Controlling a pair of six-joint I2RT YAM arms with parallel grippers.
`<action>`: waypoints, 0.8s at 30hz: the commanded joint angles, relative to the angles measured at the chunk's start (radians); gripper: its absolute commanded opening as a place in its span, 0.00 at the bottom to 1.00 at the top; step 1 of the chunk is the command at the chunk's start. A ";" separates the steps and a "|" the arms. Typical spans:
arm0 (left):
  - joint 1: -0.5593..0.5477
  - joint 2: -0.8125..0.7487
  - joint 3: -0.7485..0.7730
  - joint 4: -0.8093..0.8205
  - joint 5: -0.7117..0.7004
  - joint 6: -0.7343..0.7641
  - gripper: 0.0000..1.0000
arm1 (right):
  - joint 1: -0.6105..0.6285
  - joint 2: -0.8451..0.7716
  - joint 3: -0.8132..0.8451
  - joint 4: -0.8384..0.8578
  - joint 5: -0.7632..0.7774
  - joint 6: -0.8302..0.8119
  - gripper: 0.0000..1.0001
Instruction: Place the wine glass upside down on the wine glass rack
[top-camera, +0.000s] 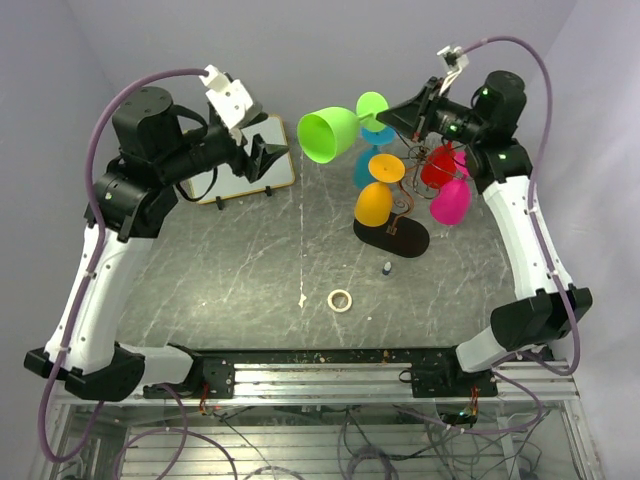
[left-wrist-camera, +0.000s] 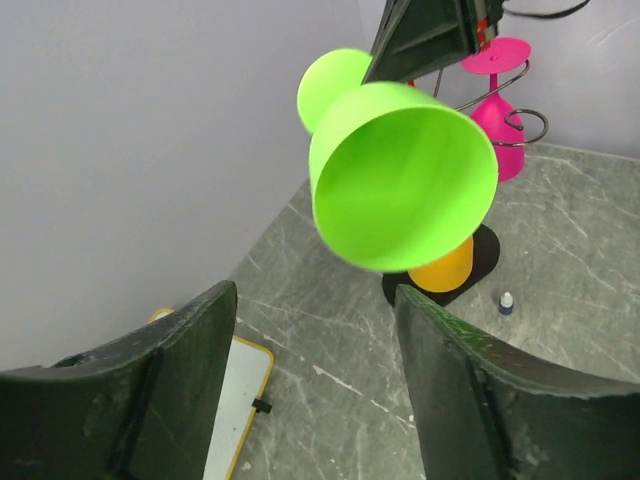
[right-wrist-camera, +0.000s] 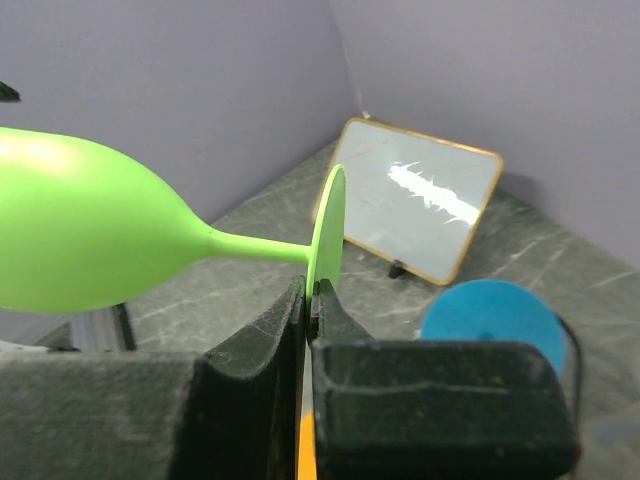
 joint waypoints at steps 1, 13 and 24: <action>0.023 -0.056 -0.018 -0.037 -0.042 0.037 0.78 | -0.039 -0.077 0.071 -0.106 -0.020 -0.177 0.00; 0.086 -0.130 -0.084 -0.066 -0.117 0.044 0.85 | -0.069 -0.262 0.211 -0.781 0.097 -1.152 0.00; 0.171 -0.150 -0.180 -0.042 -0.132 0.032 0.84 | -0.162 -0.434 0.112 -1.036 0.384 -1.462 0.00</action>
